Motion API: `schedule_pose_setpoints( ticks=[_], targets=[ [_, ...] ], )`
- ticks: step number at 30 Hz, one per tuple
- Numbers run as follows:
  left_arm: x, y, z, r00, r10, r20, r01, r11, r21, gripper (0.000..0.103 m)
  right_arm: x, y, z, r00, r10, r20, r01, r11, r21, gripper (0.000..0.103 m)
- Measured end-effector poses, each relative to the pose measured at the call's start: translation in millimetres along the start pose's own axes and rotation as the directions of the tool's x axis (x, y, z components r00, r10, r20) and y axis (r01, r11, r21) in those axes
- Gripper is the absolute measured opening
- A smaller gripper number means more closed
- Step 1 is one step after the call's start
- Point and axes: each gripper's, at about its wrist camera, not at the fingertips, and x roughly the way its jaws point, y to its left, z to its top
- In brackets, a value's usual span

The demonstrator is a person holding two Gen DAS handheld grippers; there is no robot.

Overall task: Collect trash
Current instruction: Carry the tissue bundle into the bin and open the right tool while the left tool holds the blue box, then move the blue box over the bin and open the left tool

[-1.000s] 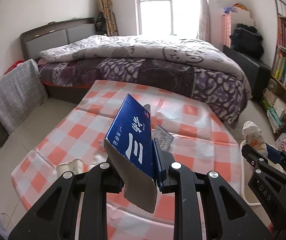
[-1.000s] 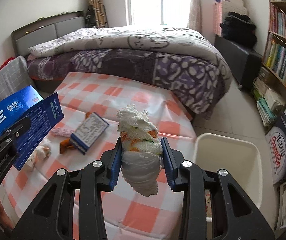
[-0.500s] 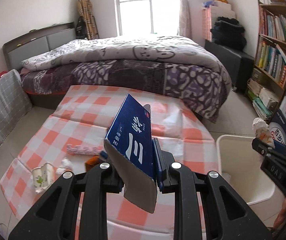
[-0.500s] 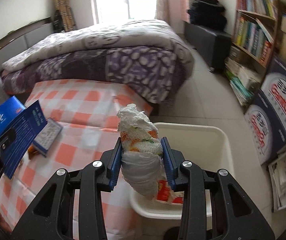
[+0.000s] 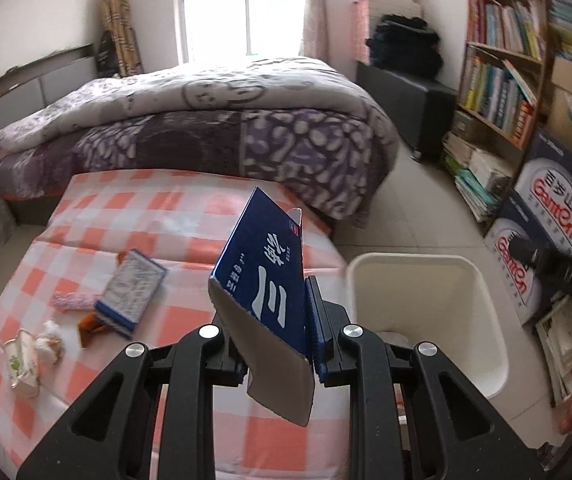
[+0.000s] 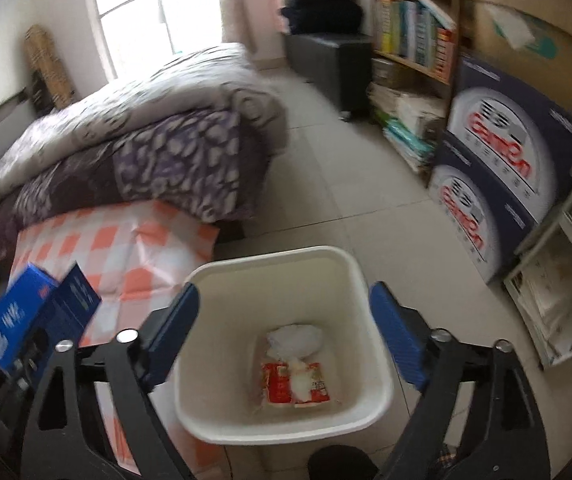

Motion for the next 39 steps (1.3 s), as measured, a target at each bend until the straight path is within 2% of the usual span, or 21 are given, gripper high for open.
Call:
schedule_pose_setpoints(
  ticks=[11,21,22,23,24,25,28,33,37,39],
  targets=[
    [21,-61,-6,0.996,-0.083,-0.029,0.085,0.994,0.072,0.025,-8,-44,16,0.999,-0.042,0.019,0.04,0.993,0.111,0.091],
    [42,-98,-8,0.977,-0.191,-0.091,0.198,0.977,0.075,0.032,-1,-73,16,0.996,-0.091,-0.016,0.092,0.981,0.169,0.093],
    [43,-100,-9,0.974,-0.203,-0.099,0.211,0.975,0.075,0.037,-1,-75,17,0.996,-0.089,-0.019,0.091,0.98,0.178,0.093],
    [43,-100,-10,0.973,-0.205,-0.102,0.214,0.974,0.078,0.047,-1,-76,17,0.996,-0.087,-0.02,0.089,0.979,0.185,0.093],
    [43,-102,-11,0.972,-0.211,-0.101,0.22,0.972,0.085,0.051,-1,-76,18,0.996,-0.084,-0.019,0.086,0.978,0.191,0.093],
    [42,-103,-11,0.972,-0.212,-0.098,0.221,0.971,0.09,0.057,-2,-75,18,0.996,-0.086,-0.017,0.088,0.978,0.19,0.093],
    [41,-101,-11,0.97,-0.218,-0.105,0.226,0.971,0.077,0.063,-4,-72,17,0.996,-0.092,-0.009,0.092,0.977,0.191,0.095],
    [38,-93,-10,0.975,-0.197,-0.099,0.204,0.977,0.068,0.067,-5,-69,16,0.995,-0.103,-0.007,0.102,0.978,0.182,0.095],
    [34,-86,-10,0.985,-0.149,-0.09,0.156,0.985,0.078,0.07,-6,-64,16,0.994,-0.108,-0.003,0.107,0.979,0.175,0.096],
    [28,-80,-9,0.993,-0.095,-0.066,0.101,0.99,0.094,0.074,-6,-54,13,0.993,-0.114,0.003,0.113,0.982,0.148,0.096]
  ],
)
